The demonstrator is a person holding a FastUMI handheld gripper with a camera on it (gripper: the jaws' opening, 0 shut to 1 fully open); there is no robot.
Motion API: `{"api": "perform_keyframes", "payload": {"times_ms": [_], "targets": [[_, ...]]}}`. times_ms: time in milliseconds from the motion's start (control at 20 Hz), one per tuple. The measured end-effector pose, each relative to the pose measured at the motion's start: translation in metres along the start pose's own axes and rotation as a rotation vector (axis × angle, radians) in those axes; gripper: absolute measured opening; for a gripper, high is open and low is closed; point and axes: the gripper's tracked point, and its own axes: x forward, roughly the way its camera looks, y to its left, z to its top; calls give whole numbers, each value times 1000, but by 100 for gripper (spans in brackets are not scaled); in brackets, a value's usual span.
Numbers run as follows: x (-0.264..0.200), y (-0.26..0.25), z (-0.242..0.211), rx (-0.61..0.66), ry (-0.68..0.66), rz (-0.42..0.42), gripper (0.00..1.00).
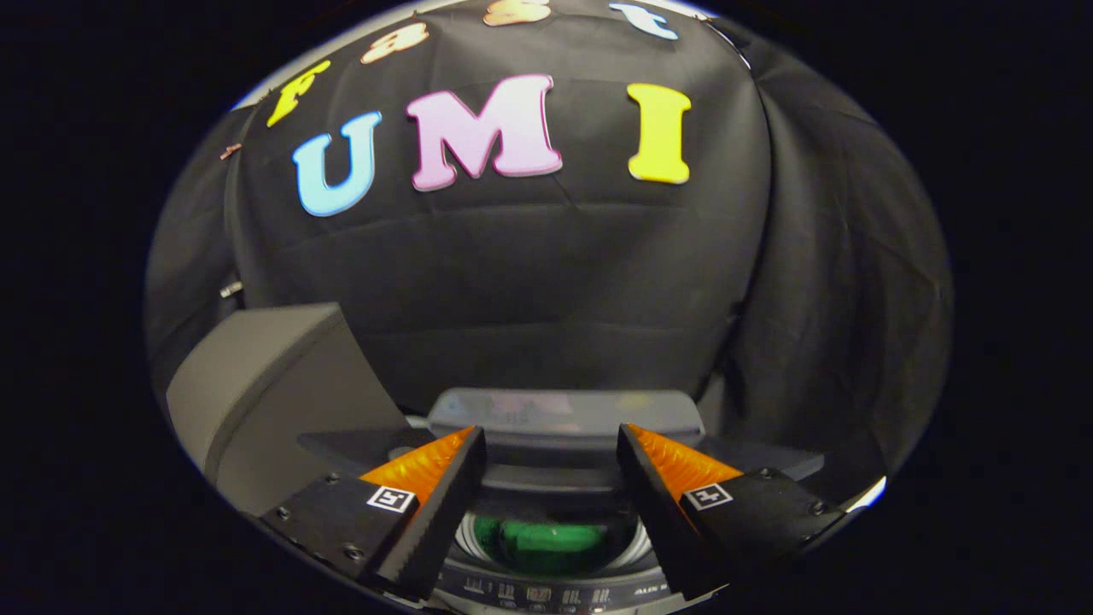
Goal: Put the clothes into the washing machine and then close the washing machine lid.
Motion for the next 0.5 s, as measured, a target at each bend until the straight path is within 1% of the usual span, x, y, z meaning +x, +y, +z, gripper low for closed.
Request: {"api": "perform_keyframes", "payload": {"times_ms": [100, 200, 250, 350, 400, 500], "targets": [[5, 3, -36, 16, 78, -16, 100], [6, 12, -56, 33, 95, -25, 99], [5, 16, -58, 34, 88, -31, 99], [-5, 19, -53, 15, 59, -40, 99], [-10, 21, -42, 3, 28, -42, 99], [-26, 20, -6, -16, -99, -46, 99]]}}
